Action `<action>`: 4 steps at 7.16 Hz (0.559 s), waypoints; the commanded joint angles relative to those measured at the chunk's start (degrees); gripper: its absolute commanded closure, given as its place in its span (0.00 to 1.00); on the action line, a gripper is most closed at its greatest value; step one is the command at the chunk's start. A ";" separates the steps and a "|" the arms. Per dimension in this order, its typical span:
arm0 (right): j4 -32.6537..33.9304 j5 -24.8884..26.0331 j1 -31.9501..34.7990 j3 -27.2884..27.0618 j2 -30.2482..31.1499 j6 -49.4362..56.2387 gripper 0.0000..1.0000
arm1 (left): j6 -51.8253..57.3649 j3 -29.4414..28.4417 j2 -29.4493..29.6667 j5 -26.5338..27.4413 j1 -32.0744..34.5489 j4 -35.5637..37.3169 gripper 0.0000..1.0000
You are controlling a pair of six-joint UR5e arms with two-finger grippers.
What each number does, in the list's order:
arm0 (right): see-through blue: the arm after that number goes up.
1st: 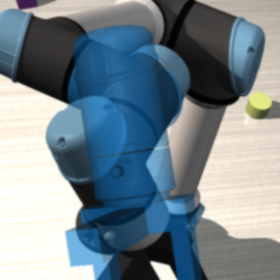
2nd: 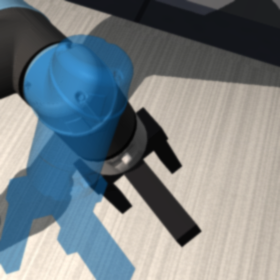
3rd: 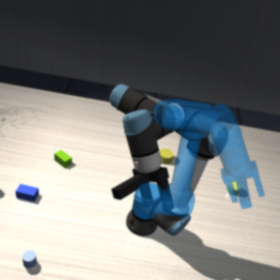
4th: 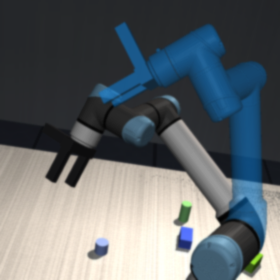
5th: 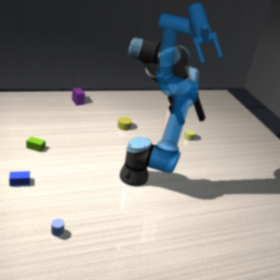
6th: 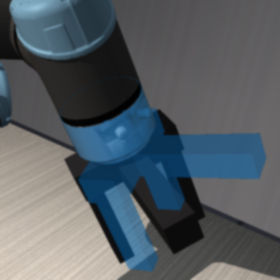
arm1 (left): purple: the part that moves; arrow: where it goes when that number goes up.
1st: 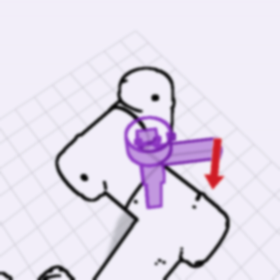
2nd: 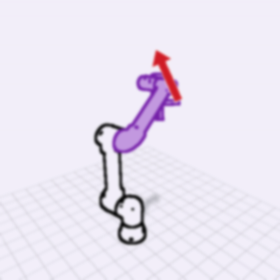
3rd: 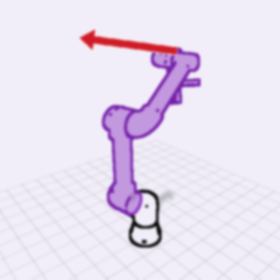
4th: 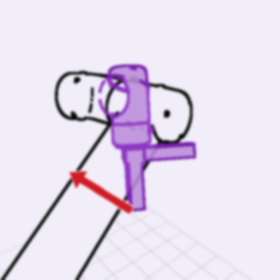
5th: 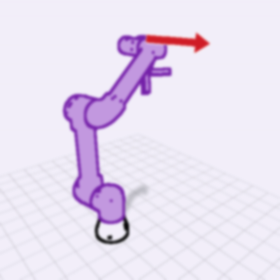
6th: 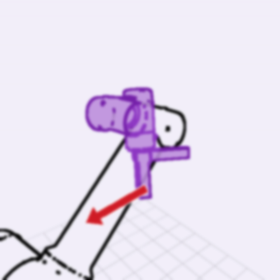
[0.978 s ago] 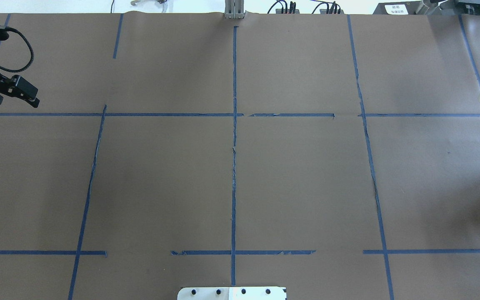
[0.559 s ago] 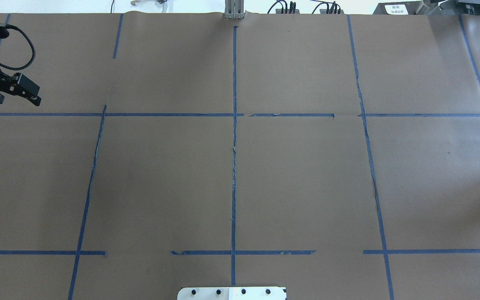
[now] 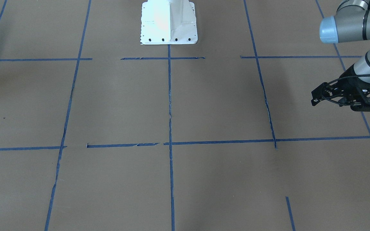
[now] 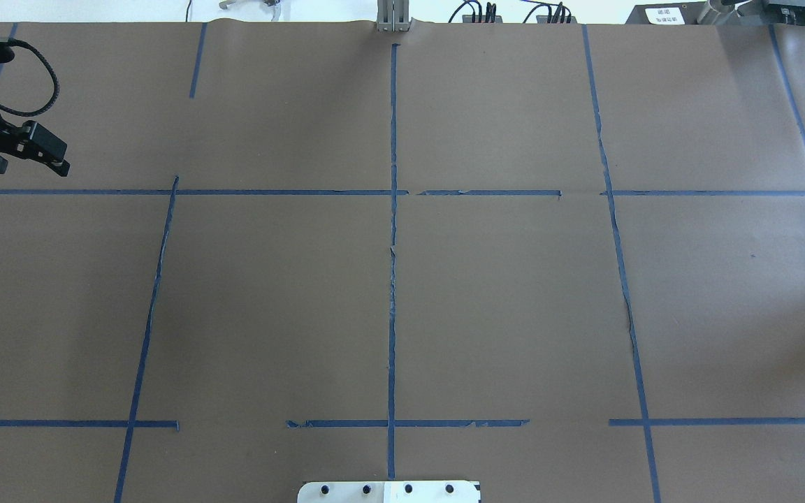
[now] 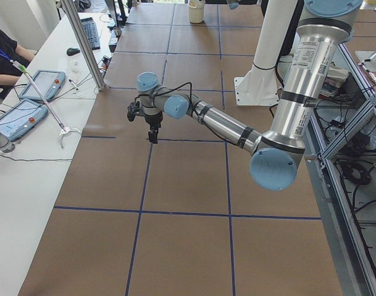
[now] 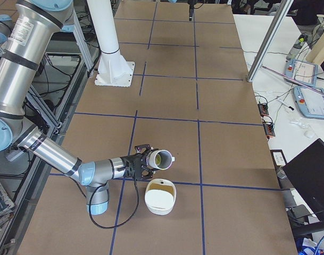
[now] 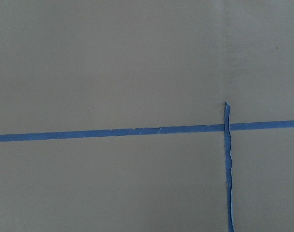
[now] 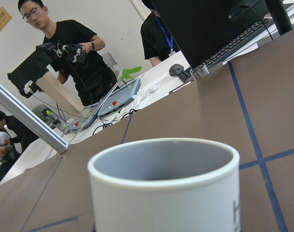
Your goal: Left arm hands cup to right arm to dump lemon
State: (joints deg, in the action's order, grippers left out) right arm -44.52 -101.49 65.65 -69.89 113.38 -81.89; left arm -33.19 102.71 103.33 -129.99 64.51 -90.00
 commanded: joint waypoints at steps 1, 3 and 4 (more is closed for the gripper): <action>-3.97 1.02 0.00 0.63 -0.61 -18.84 0.96 | -0.30 0.65 -0.24 0.00 0.00 0.00 0.00; -4.44 3.47 0.00 0.90 -0.70 -32.56 0.96 | -0.30 0.65 -0.24 0.00 0.00 0.00 0.00; -5.22 5.23 0.00 0.90 -0.88 -38.72 0.96 | -0.30 0.65 -0.24 0.00 0.00 0.00 0.00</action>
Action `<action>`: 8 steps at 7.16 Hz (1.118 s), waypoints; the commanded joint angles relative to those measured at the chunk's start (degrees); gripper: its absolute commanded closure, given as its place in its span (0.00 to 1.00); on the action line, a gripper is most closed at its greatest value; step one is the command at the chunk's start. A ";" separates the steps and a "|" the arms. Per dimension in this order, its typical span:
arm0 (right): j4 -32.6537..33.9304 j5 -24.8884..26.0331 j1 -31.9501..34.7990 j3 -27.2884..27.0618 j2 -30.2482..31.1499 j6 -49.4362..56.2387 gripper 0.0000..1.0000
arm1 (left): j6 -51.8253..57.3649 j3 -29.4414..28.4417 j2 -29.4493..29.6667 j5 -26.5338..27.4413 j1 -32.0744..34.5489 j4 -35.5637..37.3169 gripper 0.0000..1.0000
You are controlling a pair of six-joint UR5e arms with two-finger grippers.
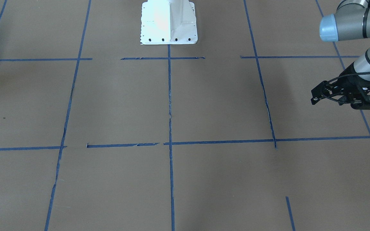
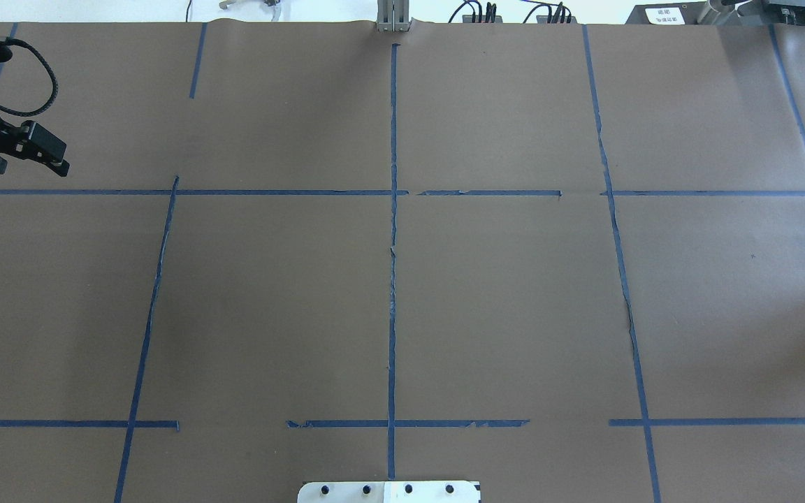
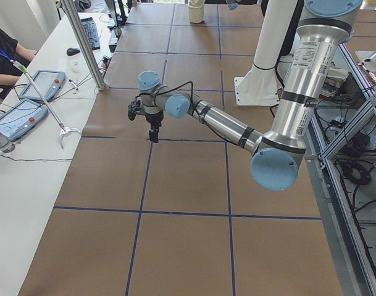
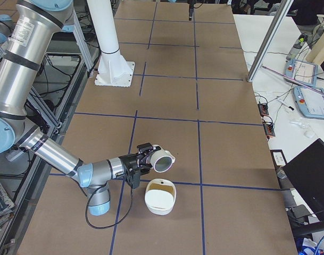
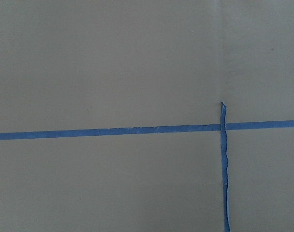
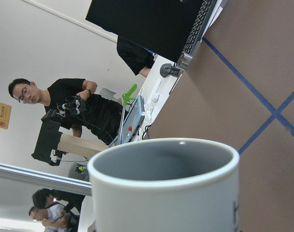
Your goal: Left arm hands cup to right arm to dump lemon
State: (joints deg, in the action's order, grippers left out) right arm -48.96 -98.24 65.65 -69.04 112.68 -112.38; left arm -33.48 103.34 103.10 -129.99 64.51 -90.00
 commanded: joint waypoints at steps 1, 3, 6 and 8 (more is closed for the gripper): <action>-3.31 3.48 0.00 0.57 -0.61 -13.77 0.96 | 0.00 0.02 -0.01 0.00 0.00 0.00 0.00; -6.83 6.37 0.00 3.11 -1.75 -23.63 0.96 | 0.00 0.11 0.08 0.00 0.00 0.00 0.00; -9.75 12.69 0.00 4.53 -2.29 -38.21 0.97 | 0.00 0.20 0.26 0.00 0.00 0.00 0.00; -9.76 15.70 0.00 4.44 -2.29 -45.53 0.97 | 0.00 1.60 -0.18 0.00 0.09 0.35 0.00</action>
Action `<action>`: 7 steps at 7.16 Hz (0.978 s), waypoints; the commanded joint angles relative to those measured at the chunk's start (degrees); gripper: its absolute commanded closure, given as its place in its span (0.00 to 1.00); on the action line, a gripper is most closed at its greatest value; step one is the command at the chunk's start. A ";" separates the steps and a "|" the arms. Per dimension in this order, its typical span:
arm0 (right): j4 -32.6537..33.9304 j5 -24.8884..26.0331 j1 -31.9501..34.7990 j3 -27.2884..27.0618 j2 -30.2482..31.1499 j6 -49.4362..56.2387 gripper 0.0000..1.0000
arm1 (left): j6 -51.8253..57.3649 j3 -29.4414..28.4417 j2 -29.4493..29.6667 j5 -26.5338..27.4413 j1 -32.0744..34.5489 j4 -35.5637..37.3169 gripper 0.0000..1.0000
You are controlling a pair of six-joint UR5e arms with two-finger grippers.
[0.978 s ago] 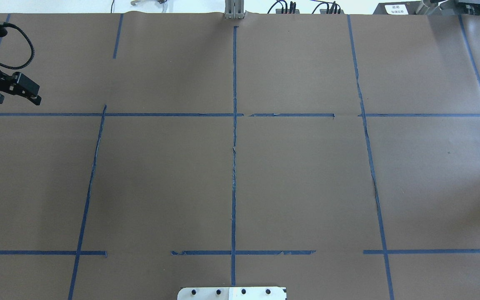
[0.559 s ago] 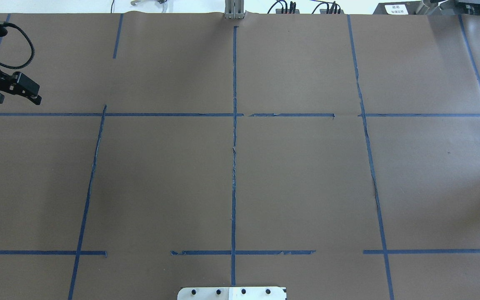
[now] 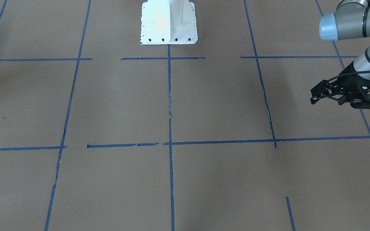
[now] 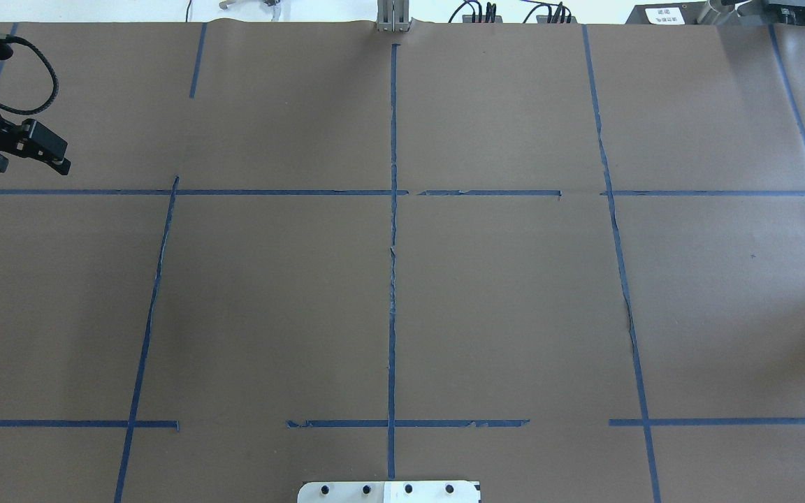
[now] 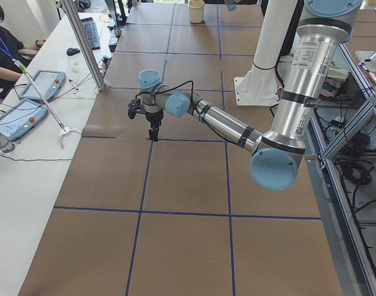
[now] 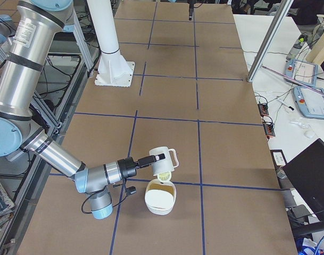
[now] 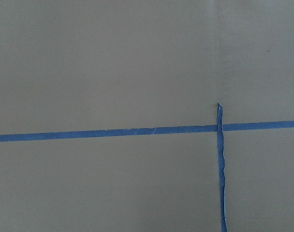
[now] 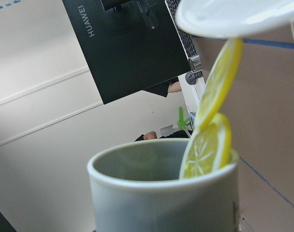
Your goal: Left arm hands cup to right arm to dump lemon
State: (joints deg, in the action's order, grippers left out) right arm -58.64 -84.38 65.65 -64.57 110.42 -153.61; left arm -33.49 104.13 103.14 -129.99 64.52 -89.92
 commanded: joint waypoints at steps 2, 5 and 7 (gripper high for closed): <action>-3.83 5.44 0.00 0.31 -1.34 -12.40 0.95 | 0.00 2.65 -0.13 0.00 0.08 2.81 0.00; -3.68 5.45 0.00 0.67 -1.52 -12.50 0.95 | 0.00 2.84 -0.22 0.00 -0.01 3.00 0.00; -3.68 5.45 0.00 0.67 -1.52 -12.94 0.95 | 0.00 2.75 -0.13 0.00 -0.01 3.00 0.00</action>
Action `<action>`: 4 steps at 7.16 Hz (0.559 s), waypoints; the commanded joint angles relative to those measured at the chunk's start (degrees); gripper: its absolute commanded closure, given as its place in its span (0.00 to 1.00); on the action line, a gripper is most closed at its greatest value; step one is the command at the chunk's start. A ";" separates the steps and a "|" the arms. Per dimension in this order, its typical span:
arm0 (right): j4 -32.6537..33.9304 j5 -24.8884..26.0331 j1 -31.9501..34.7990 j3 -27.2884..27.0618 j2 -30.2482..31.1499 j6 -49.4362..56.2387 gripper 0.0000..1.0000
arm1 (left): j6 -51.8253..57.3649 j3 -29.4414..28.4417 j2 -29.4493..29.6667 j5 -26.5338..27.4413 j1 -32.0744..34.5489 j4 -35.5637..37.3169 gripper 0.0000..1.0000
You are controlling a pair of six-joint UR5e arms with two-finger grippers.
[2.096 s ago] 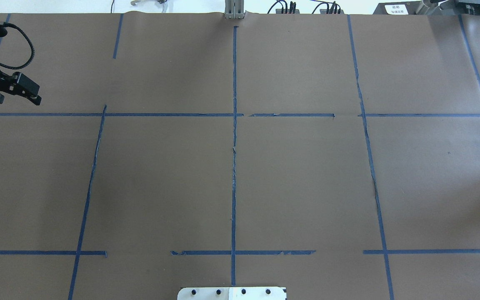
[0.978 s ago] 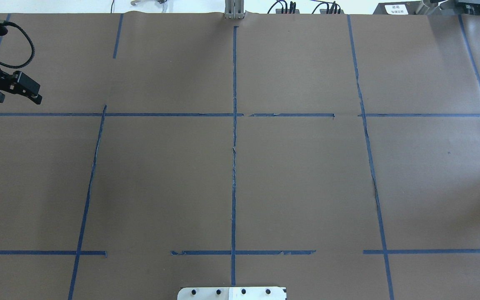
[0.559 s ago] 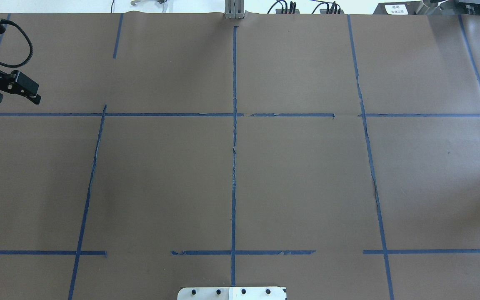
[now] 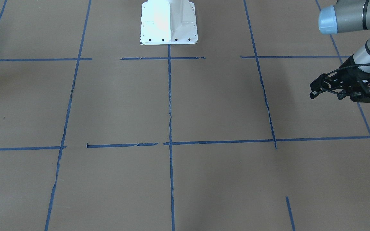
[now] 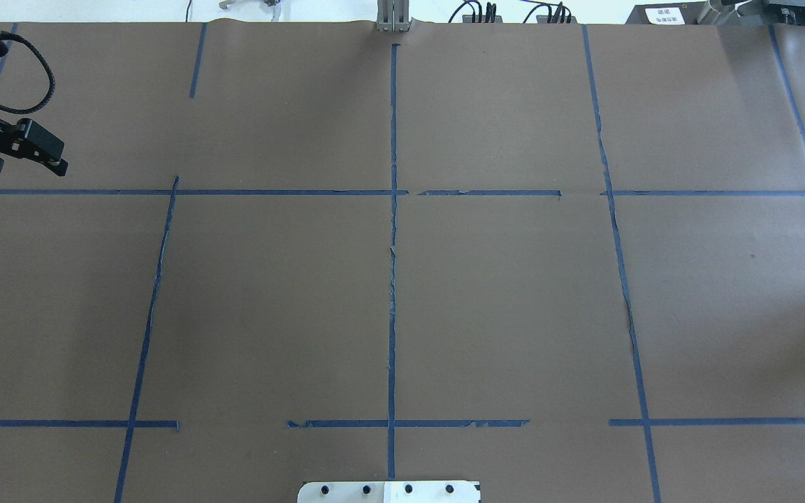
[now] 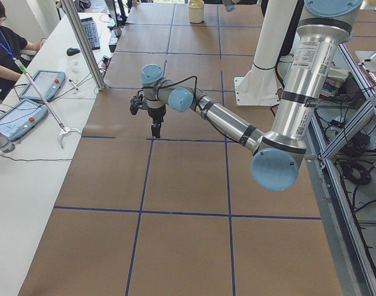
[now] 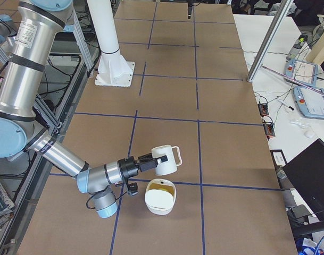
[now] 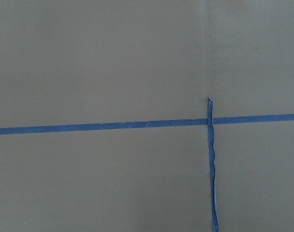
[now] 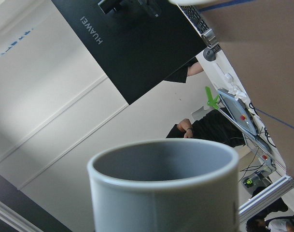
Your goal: Left arm hands cup to right arm to dump lemon
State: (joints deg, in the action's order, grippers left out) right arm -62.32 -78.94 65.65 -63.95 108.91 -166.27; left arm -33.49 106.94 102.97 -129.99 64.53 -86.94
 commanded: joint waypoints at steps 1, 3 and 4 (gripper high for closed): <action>0.00 0.01 0.00 0.06 -0.01 -0.11 0.95 | 0.00 -0.15 0.04 0.00 -0.10 0.01 0.00; 0.26 -1.04 0.00 0.76 -0.10 3.47 0.93 | 0.00 -0.41 0.04 0.00 -0.19 0.01 0.00; 0.35 -2.70 0.00 0.24 -0.10 11.68 0.93 | 0.00 -0.50 0.04 -0.09 -0.19 0.01 0.00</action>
State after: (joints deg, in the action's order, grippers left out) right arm -62.10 -80.07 65.65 -63.44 108.84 -161.86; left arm -33.49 106.57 103.01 -130.01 64.37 -86.92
